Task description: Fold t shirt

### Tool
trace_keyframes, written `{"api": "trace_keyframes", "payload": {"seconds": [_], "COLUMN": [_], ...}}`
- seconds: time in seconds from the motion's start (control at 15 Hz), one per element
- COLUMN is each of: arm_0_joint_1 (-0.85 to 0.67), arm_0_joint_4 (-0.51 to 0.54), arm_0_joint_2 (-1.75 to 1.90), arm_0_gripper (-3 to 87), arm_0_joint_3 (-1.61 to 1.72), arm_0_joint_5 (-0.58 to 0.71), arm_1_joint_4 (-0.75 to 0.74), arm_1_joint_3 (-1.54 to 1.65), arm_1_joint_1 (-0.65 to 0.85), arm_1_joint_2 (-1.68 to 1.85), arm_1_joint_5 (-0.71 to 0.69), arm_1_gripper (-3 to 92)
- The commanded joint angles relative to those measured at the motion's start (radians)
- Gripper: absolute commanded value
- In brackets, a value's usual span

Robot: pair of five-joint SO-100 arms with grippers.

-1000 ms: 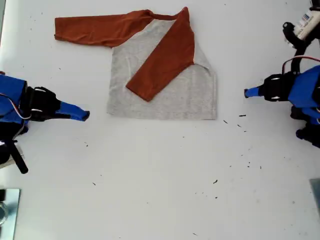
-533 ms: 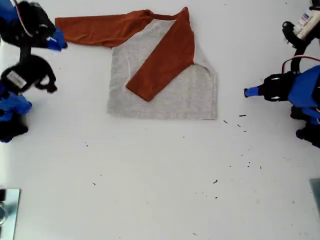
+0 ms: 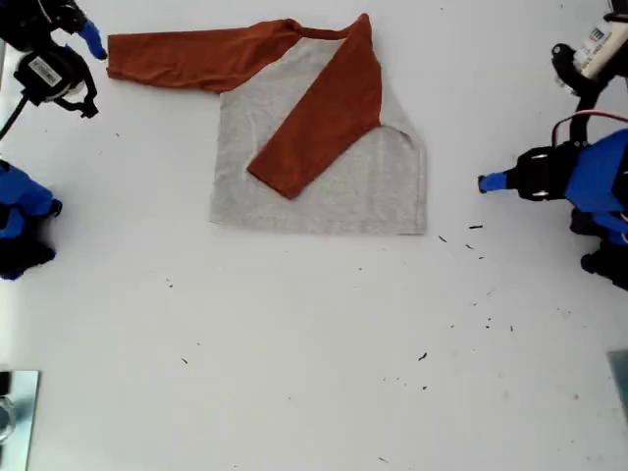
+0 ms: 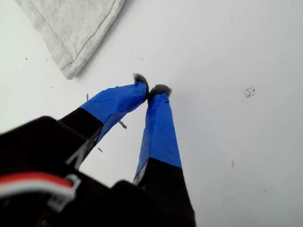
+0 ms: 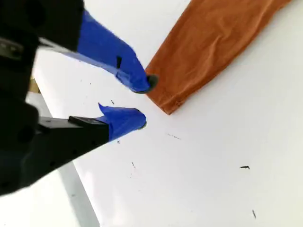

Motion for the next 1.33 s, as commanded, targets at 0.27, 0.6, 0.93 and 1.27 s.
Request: {"api": "trace_keyframes", "payload": {"seconds": [0.27, 0.6, 0.93, 1.27], "arm_0_joint_1": [-0.046, -0.025, -0.029, 0.313], "arm_0_joint_4": [-0.141, -0.334, -0.374, -0.311], "arm_0_joint_2": [-0.080, -0.253, -0.256, 0.109], "arm_0_gripper": [23.8, 20.8, -0.4, -0.4], "arm_0_joint_3": [0.008, 0.098, 0.092, 0.026], "arm_0_joint_5": [0.035, -0.008, -0.040, -0.236], "arm_1_joint_4": [0.005, 0.014, 0.017, 0.020], "arm_1_joint_3": [0.049, 0.048, 0.048, 0.048], "arm_1_joint_1": [-0.012, -0.028, -0.037, -0.041], "arm_1_joint_2": [0.014, 0.014, 0.014, 0.014], "arm_1_joint_5": [0.002, 0.015, 0.026, 0.032], "arm_1_gripper": [3.5, 3.5, 3.5, 3.5]}}
